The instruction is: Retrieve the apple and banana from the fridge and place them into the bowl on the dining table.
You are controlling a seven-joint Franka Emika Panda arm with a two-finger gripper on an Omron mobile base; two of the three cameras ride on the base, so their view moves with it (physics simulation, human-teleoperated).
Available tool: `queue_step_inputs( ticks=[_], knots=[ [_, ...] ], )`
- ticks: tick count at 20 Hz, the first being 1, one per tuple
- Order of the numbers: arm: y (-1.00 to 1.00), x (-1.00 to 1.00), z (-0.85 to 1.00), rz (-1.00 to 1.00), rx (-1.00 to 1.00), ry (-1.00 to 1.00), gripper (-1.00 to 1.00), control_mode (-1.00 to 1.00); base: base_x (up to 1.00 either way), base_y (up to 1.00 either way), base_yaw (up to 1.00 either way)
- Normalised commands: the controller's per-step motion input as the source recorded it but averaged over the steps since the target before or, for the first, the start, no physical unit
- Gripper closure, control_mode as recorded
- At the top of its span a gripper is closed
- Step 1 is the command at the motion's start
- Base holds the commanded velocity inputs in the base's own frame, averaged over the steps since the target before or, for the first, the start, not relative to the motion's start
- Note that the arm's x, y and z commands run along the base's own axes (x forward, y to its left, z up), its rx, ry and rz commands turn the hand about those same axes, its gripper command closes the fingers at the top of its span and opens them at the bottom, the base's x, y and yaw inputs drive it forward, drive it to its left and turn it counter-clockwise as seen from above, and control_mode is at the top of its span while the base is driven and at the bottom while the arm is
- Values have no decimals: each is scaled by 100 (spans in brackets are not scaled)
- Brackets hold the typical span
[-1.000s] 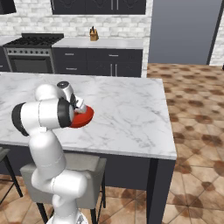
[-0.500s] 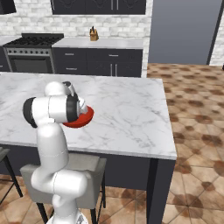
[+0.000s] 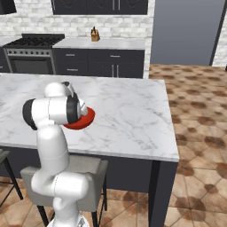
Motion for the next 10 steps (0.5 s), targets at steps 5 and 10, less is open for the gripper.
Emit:
queue_step_inputs(
  ticks=[5,10],
  knots=[
    [-4,-30,12,-9,0,0,-100,-100,0,0,0],
    [-58,-75,89,0,1,-20,-100,-100,0,0,0]
  ],
)
